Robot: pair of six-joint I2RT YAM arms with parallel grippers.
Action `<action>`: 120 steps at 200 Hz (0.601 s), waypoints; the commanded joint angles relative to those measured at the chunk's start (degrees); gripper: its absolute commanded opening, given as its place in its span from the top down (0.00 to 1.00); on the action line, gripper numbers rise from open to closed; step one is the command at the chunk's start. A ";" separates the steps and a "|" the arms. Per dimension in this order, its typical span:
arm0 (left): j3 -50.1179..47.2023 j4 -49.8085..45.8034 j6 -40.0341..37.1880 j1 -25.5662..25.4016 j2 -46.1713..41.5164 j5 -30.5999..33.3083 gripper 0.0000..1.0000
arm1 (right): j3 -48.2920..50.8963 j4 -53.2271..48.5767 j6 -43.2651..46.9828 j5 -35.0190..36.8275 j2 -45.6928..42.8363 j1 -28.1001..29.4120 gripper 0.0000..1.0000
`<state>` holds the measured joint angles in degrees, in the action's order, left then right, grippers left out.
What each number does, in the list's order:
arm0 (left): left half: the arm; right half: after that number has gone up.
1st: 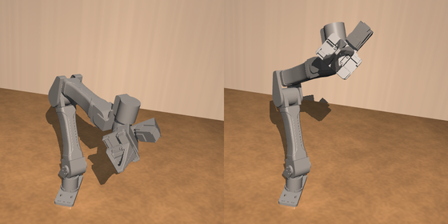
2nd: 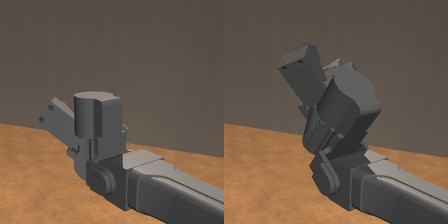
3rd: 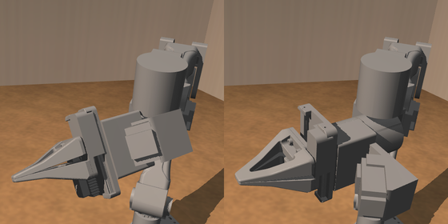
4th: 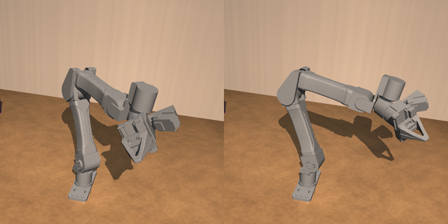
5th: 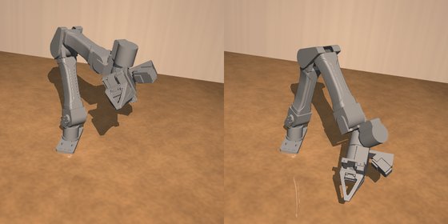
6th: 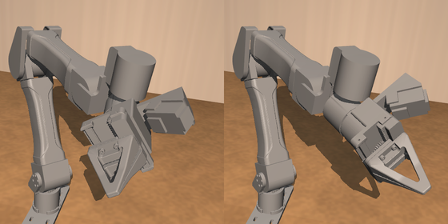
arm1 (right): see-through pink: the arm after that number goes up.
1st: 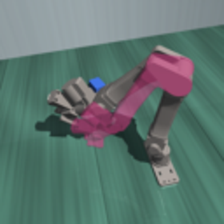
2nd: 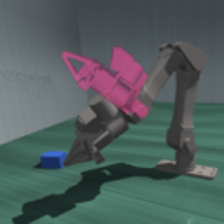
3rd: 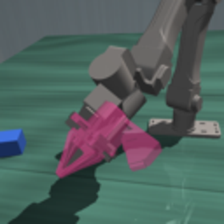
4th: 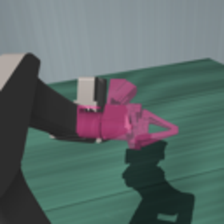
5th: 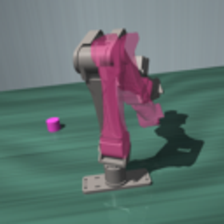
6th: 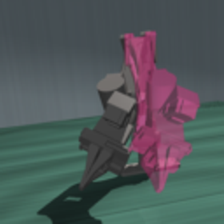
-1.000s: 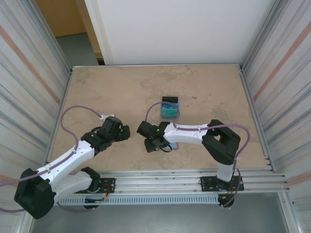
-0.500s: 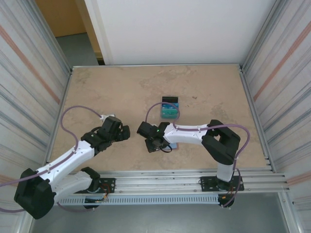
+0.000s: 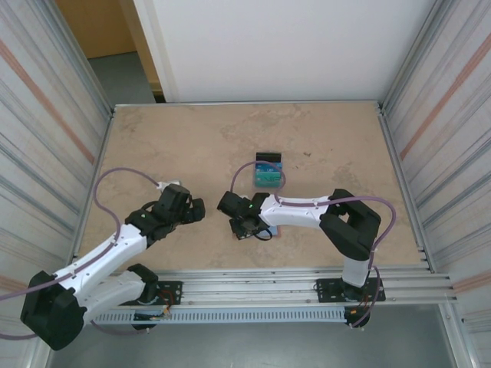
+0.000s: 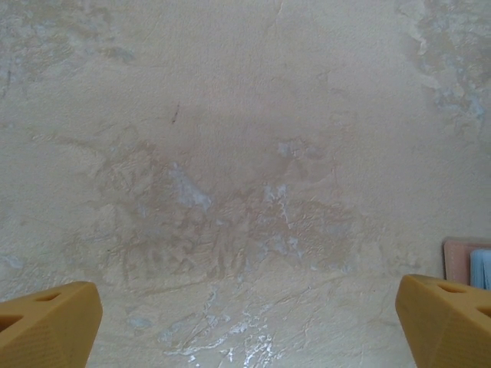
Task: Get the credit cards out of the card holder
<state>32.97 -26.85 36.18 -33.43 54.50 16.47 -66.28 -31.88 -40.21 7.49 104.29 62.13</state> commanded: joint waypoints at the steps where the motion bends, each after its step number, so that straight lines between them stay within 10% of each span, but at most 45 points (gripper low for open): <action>1: 1.92 -1.03 -0.67 -0.49 -1.39 0.18 0.01 | 1.06 -0.56 -0.84 1.43 -2.66 -0.17 0.91; 120: 4.37 -0.66 4.16 -10.68 3.35 5.88 0.01 | 7.95 0.32 -2.16 4.06 -11.61 -1.43 0.78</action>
<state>35.07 -27.27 38.35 -43.27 56.58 19.64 -59.77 -31.24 -41.50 8.64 95.18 61.78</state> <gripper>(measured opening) 0.987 0.207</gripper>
